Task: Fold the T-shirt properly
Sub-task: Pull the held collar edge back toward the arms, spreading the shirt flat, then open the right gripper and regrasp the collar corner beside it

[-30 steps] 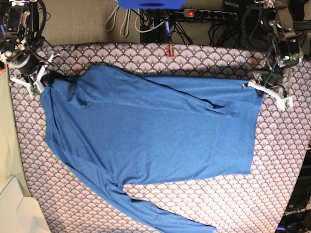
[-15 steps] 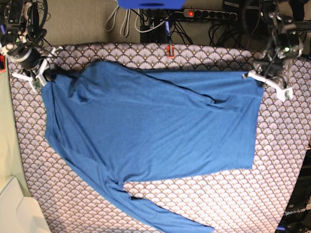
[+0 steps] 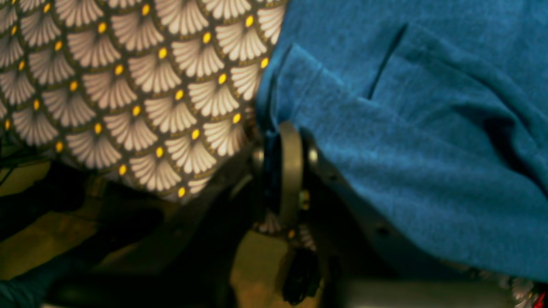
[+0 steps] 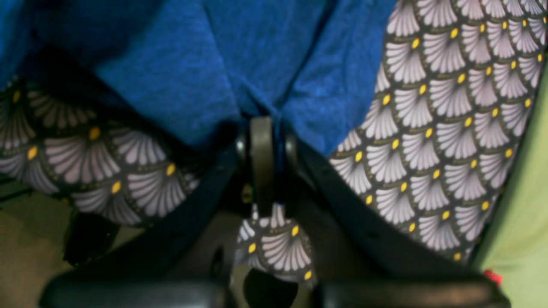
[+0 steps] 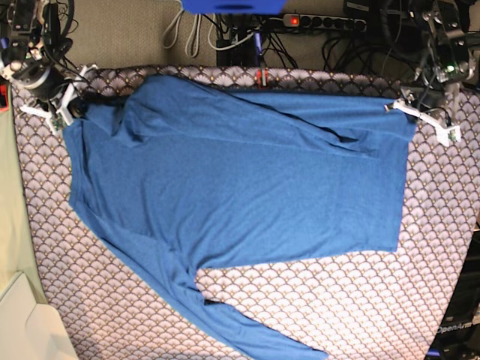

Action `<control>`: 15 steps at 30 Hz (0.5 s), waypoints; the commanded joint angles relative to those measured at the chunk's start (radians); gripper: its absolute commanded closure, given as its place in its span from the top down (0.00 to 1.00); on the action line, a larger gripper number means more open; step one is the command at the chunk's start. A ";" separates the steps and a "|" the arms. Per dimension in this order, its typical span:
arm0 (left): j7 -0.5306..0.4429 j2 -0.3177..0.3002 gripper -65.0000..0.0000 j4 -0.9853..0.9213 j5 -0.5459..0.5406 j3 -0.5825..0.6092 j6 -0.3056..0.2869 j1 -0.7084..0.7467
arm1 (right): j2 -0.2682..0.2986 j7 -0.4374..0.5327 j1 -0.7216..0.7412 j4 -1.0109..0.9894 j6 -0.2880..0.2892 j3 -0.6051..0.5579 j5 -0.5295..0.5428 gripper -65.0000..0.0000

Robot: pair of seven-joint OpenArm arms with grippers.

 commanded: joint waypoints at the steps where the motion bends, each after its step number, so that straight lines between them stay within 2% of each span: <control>1: -0.014 -0.013 0.00 0.015 0.010 -0.006 0.006 -0.002 | 0.015 0.011 0.002 0.013 -0.004 0.009 0.001 0.00; 15: -0.014 -0.012 0.01 -0.085 0.010 -0.004 0.006 -0.008 | 0.014 0.003 0.002 0.012 -0.004 0.004 -0.001 0.00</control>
